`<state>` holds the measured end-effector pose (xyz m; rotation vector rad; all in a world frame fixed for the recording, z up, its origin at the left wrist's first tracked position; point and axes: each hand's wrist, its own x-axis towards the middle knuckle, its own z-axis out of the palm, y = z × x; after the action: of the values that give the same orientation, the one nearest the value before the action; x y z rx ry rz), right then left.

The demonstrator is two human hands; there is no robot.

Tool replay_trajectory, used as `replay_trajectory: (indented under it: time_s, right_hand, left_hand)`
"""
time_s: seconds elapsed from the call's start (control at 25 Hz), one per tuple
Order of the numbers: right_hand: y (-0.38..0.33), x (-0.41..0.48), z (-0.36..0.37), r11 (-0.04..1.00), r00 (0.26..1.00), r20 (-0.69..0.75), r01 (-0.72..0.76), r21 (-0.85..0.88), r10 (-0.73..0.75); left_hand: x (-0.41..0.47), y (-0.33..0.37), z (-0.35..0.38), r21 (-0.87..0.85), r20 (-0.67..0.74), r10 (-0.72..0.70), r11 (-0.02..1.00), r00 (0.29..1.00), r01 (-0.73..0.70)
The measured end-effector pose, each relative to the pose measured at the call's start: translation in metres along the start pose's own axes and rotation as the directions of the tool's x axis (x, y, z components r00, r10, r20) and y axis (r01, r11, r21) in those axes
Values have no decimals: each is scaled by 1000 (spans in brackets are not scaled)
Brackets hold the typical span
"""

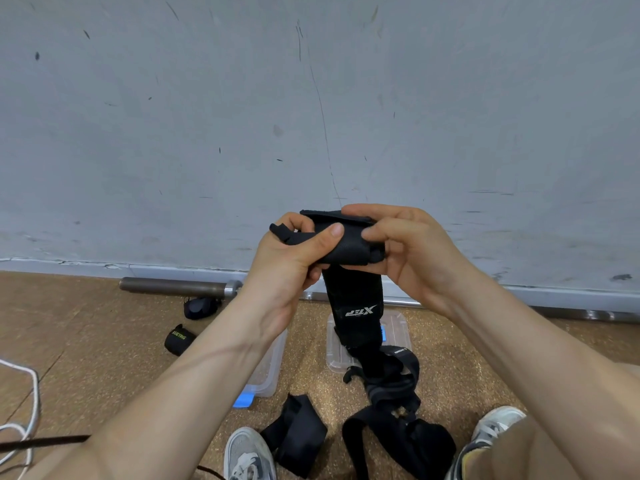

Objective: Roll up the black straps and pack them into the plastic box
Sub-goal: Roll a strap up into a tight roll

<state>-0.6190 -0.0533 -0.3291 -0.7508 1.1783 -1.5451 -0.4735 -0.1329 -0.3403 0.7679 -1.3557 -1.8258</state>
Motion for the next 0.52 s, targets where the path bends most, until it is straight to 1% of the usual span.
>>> replay_trajectory:
  time_s: [0.12, 0.16, 0.2, 0.28, 0.32, 0.4, 0.52]
  right_hand:
    - [0, 0, 1, 1000, 998, -69, 1, -25, -3]
    - [-1, 0, 2, 1000, 996, -84, -1, -10, 0]
    - [-1, 0, 2, 1000, 996, -92, -1, 16, 3]
    - [-4, -2, 3, 998, 994, -105, -1, 62, 7]
    - [-5, -3, 3, 997, 994, -108, -5, 76, 13]
    - [-4, -5, 4, 995, 995, -100, -18, 95, 27]
    - [-4, -7, 7, 993, 994, -105, -32, 114, 44]
  left_hand:
    - [-1, -3, 0, 107, 47, 20, 994, 999, -25]
    - [0, -1, -3, 121, 83, 15, 992, 996, -25]
    - [0, 3, -7, 101, 151, 6, 995, 988, -22]
    - [3, 10, -19, 18, 327, 9, 1000, 945, -15]
    - [4, 13, -24, 3, 381, 18, 1000, 924, -21]
    - [7, 11, -27, -15, 383, 46, 999, 922, -44]
    - [12, 2, -22, -33, 317, 86, 996, 944, -80]
